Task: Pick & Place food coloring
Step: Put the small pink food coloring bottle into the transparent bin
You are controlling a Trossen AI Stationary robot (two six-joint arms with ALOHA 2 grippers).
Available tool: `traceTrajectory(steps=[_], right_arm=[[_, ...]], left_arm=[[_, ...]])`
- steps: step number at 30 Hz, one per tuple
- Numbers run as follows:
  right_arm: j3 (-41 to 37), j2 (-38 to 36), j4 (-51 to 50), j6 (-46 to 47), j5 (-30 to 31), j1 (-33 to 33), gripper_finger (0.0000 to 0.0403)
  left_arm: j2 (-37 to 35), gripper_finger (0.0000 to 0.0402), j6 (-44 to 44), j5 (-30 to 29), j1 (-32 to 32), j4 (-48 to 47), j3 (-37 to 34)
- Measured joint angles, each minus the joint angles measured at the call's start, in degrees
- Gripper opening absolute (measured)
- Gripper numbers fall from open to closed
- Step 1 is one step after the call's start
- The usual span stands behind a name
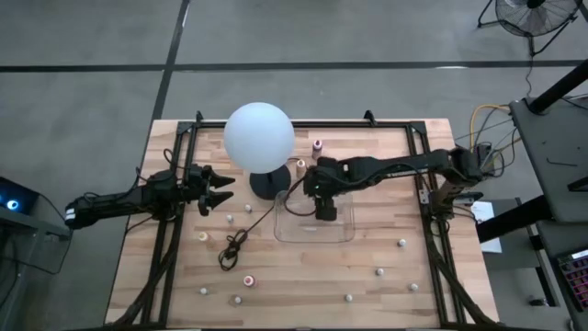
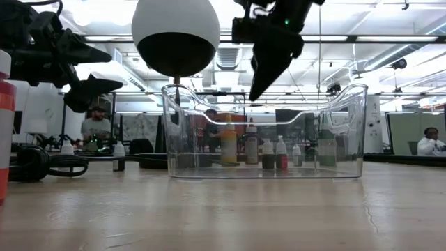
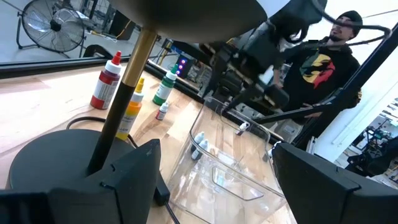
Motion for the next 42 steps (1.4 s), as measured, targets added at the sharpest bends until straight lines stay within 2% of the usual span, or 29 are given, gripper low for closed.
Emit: traceTrajectory(steps=[8, 16, 25, 42], right_arm=[[0.61, -4.82, -5.19, 4.64, 5.66, -2.17, 0.0229], [0.57, -7.49, -7.86, 9.75, 5.5, -6.99, 0.026], [0.81, -7.64, -9.13, 13.32, 5.37, -12.82, 0.0265], [0.66, 3.49, -14.04, 31.05, 3.45, -15.66, 0.0265]], left_arm=[[0.0, 0.0279, 0.0, 0.0, 0.02, -0.06, 0.0], [0.0, 0.0279, -0.02, 0.0, 0.01, -0.09, 0.0], [0.0, 0.0279, 0.0, 0.0, 0.02, -0.1, 0.0], [0.0, 0.0279, -0.01, 0.0, 0.01, -0.12, 0.0]])
